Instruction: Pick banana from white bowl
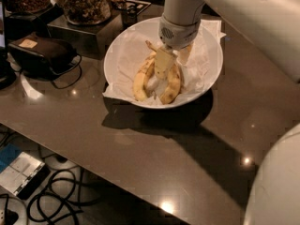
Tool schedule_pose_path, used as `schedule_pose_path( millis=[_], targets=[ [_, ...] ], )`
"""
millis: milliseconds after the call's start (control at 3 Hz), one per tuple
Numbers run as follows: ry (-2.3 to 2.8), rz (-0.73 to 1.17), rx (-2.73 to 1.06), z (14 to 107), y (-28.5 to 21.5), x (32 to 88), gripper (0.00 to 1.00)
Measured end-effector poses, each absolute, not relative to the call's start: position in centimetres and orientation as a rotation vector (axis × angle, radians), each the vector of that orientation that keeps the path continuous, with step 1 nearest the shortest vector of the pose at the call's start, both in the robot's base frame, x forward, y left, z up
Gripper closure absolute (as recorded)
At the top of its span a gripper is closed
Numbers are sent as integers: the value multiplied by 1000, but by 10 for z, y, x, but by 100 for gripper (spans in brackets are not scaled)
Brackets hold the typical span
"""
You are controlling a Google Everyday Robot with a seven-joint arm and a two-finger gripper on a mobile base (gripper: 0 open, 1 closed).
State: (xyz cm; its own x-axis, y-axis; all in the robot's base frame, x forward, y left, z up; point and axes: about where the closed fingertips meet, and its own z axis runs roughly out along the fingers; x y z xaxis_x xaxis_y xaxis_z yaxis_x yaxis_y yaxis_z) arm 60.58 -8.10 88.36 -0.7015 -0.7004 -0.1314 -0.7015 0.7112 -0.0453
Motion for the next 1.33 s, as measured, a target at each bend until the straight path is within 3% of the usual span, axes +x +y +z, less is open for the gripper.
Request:
schedule_pose_path(
  millis=[1000, 1333],
  targets=[
    [2817, 31, -1207, 862, -77, 617, 38],
    [2817, 32, -1208, 864, -76, 617, 56]
  ],
)
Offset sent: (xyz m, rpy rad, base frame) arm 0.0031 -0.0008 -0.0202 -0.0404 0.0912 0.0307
